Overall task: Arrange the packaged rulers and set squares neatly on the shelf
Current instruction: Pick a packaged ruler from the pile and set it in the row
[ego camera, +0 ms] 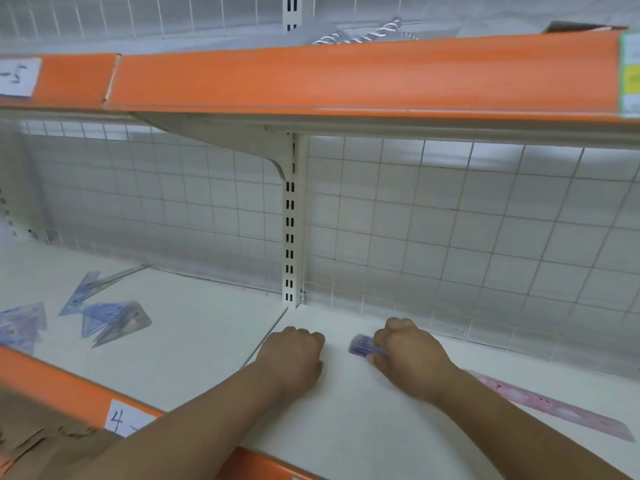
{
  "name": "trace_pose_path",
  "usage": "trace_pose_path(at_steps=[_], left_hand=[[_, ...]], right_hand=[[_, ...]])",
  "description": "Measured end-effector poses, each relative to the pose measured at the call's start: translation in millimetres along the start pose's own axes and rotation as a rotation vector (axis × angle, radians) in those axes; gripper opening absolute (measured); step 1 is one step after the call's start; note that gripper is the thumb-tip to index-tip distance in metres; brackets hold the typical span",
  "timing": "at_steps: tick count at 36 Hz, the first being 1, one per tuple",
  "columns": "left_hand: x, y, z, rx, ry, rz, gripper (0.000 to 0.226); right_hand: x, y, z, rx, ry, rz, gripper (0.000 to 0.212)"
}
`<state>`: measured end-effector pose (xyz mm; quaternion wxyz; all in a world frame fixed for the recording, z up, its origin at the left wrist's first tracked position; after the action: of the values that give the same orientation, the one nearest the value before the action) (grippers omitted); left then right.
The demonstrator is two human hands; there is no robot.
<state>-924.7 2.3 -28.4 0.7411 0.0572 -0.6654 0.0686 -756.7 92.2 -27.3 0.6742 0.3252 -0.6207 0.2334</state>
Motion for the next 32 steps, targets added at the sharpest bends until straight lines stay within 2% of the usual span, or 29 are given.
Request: trace_pose_path(at_steps=[12, 32], left_hand=[[3, -42, 75, 0.112, -0.064, -0.114, 0.029], [-13, -173, 326, 0.234, -0.112, -0.179, 0.02]], right_hand=[[3, 30, 98, 0.136, -0.061, -0.027, 0.032], [-6, 91, 355, 0.24, -0.01, -0.04, 0.033]])
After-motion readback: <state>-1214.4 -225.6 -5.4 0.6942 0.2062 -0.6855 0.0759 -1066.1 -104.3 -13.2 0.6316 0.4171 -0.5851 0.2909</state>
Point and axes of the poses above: each hand's wrist, its own y-axis towards the middle knuckle, its own x-axis out of the back of the hand, z = x × y, the point moved 1 cm from there along y, towards the middle knuckle, and after that the axes turned 3 degrees about z, right-handed, at the moved point
